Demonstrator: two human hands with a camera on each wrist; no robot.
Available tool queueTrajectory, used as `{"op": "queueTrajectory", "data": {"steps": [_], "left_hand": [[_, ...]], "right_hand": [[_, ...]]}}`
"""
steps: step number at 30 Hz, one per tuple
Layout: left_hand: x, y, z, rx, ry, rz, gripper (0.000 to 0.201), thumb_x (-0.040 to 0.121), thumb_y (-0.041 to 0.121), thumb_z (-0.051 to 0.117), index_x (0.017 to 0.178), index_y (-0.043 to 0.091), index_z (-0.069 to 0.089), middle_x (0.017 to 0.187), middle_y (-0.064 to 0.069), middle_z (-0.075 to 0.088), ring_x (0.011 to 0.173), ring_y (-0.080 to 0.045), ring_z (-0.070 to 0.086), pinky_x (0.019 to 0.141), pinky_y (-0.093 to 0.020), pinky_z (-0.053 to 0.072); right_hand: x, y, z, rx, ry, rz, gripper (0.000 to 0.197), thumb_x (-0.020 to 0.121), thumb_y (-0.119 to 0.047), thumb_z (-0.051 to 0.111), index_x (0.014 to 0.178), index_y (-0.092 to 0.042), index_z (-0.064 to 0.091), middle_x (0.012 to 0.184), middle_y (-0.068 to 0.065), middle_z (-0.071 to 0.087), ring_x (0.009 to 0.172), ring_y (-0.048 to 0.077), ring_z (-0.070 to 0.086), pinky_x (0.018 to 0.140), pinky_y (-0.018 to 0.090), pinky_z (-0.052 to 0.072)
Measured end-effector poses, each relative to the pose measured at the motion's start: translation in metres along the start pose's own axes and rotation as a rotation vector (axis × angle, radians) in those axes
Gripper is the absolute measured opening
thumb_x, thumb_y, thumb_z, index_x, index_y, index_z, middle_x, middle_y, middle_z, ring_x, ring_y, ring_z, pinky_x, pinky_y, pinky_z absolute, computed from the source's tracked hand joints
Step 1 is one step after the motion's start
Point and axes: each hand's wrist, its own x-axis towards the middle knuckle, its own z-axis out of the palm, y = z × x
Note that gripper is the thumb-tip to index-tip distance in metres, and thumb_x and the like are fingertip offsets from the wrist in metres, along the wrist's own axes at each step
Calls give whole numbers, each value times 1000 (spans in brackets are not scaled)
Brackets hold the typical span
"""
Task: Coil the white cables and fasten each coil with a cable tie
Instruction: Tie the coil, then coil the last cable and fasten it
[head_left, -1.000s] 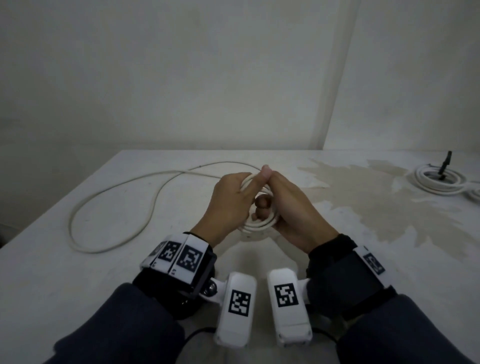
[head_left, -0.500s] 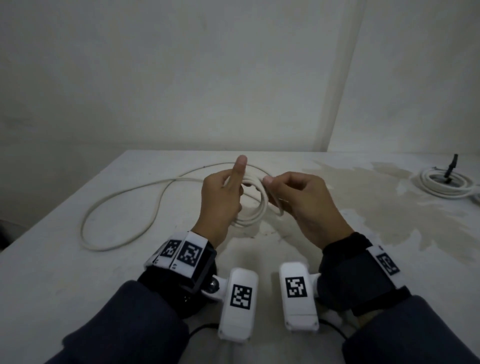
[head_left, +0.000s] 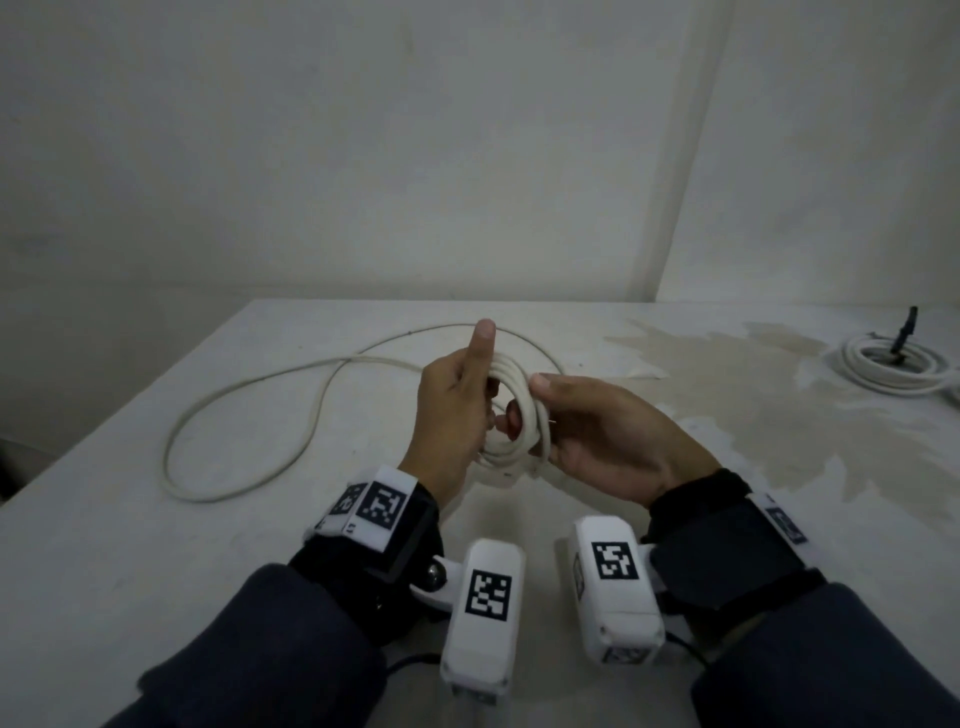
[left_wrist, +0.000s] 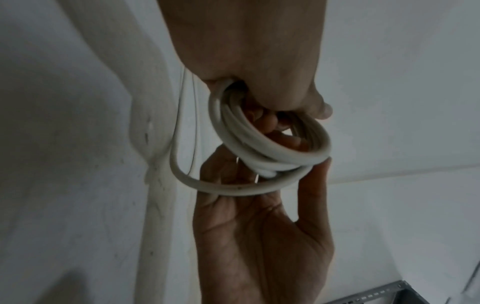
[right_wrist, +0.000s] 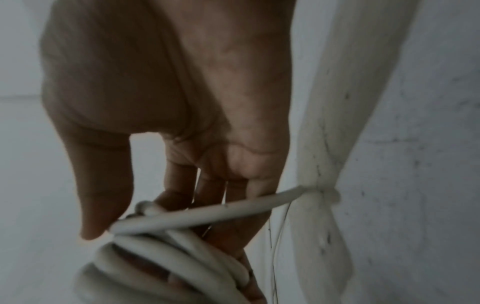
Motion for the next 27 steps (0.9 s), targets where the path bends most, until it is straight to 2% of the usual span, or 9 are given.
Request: {"op": "queueTrajectory", "data": {"steps": [3,6,8,12,15,18,20,22,27], "left_hand": [[-2,4,3,7,-36,25,49,93,50,40,58,15,38,55,-5,37,50,-11,38,47,-19,36],[-1,5,2,-7,-66,25,52,84,58,38,60,12,40,49,-3,36,41,-9,36,42,-19,33],[0,6,1,2,-81,3,52,91,52,38,62,9,42,46,-1,37,37,-6,36,40,-18,33],[2,5,0,-5,-103,-41,51,98,45,35,60,12,40,43,4,41,36,-4,38,39,-15,35],[-1,8,1,-48,-146,-55,59,97,49,33,52,12,41,46,-8,47,33,-11,44,36,-17,35],[-1,8,3,-72,-102,-70,63,99,48,31,51,9,44,42,-4,49,35,-15,52,34,-17,36],[4,2,3,39,-35,-17,65,97,53,29,56,7,49,48,-7,51,46,-20,54,43,-24,41],[8,-3,3,159,-22,30,69,95,57,26,63,4,55,55,-10,54,53,-22,54,53,-31,45],[8,-2,7,242,-166,35,57,99,50,22,66,14,50,59,0,49,57,-13,47,60,-27,39]], "right_hand": [[-2,0,-4,-4,-71,3,35,73,-28,77,96,-2,73,88,12,72,86,21,69,85,32,55],[-2,-1,-1,26,-124,-13,28,84,-24,64,97,0,70,83,13,70,84,24,67,86,34,53],[-1,-1,3,-3,-126,-7,32,88,-24,54,103,2,63,81,14,69,82,25,65,86,34,53],[-2,-1,4,-7,-115,1,36,90,-25,51,109,4,58,84,19,63,79,24,67,84,32,54],[-4,-3,6,-45,-59,7,32,90,-28,46,92,-1,63,66,10,62,74,24,64,78,29,54],[-2,-4,18,-48,26,-4,35,92,-29,44,75,-5,60,51,5,49,59,21,55,65,26,51],[2,0,23,-30,115,-53,38,97,-28,40,69,-7,54,45,-1,39,50,15,42,62,24,43],[6,3,26,29,186,-104,41,101,-28,38,66,-9,50,42,-5,32,43,11,34,66,26,37],[9,3,18,161,340,-158,40,99,-25,43,62,-11,46,38,-8,27,32,6,23,61,27,29]]}}
